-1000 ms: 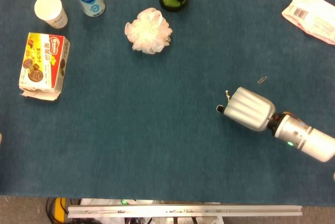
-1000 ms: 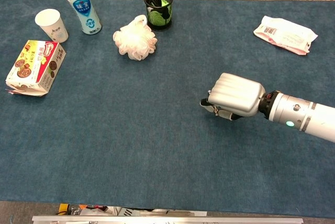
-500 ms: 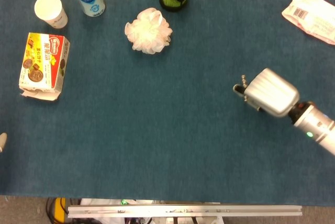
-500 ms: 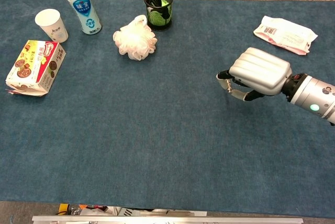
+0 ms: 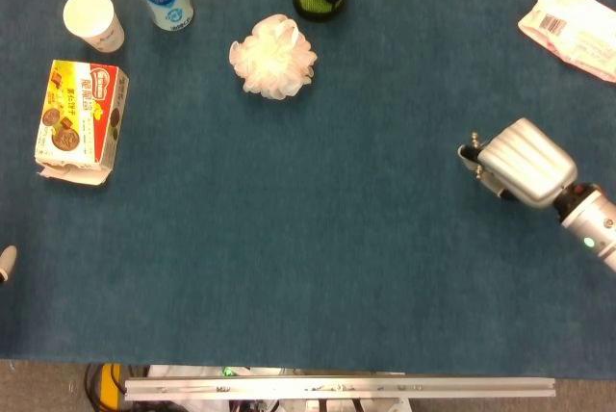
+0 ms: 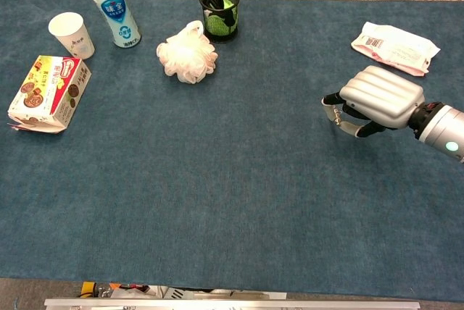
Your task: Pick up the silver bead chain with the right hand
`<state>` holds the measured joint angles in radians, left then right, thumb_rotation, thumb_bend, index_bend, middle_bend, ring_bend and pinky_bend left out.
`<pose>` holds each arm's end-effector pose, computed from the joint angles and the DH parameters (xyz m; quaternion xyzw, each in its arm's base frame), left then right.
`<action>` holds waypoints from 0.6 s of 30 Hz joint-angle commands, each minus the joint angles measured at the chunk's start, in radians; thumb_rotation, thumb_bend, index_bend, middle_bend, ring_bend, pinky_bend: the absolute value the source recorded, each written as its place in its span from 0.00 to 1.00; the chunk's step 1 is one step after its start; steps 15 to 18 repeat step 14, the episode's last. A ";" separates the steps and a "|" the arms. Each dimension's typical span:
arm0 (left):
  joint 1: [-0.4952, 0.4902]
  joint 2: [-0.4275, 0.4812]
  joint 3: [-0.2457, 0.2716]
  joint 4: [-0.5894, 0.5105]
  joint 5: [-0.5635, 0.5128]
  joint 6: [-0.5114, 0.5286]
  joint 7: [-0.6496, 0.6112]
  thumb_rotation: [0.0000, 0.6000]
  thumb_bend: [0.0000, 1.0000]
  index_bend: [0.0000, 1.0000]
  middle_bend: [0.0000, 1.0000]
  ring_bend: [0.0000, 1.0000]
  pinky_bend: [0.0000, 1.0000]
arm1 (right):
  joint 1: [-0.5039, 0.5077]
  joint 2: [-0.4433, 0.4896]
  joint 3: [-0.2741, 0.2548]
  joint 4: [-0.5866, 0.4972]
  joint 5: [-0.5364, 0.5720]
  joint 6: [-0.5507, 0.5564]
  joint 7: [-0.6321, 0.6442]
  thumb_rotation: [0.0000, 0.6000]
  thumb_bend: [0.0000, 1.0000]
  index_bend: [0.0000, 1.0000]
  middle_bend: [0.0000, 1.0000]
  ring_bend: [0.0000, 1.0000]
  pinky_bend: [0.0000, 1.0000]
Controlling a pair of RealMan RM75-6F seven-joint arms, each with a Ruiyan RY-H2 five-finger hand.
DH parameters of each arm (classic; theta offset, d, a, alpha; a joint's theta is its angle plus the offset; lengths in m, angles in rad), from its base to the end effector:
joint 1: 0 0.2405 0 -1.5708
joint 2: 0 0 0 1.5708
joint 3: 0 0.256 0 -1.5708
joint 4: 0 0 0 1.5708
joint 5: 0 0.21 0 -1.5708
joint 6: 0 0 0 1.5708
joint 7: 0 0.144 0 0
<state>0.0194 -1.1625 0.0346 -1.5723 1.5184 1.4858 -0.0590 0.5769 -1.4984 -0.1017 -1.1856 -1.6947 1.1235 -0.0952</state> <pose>-0.3343 0.1290 0.1366 -0.5795 -0.4568 -0.3542 0.5745 -0.2479 -0.2829 -0.0041 0.8471 -0.2126 0.3167 0.3700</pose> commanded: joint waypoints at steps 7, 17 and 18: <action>-0.003 -0.002 0.001 0.002 0.000 -0.004 0.000 1.00 0.27 0.01 0.02 0.02 0.00 | -0.008 -0.003 0.001 0.004 -0.002 0.004 0.005 1.00 0.45 0.73 0.97 0.98 1.00; -0.003 -0.002 0.001 0.004 -0.001 -0.004 -0.003 1.00 0.27 0.01 0.02 0.02 0.00 | -0.012 -0.006 0.002 0.009 -0.004 0.004 0.005 1.00 0.45 0.73 0.97 0.98 1.00; -0.003 -0.002 0.001 0.004 -0.001 -0.004 -0.003 1.00 0.27 0.01 0.02 0.02 0.00 | -0.012 -0.006 0.002 0.009 -0.004 0.004 0.005 1.00 0.45 0.73 0.97 0.98 1.00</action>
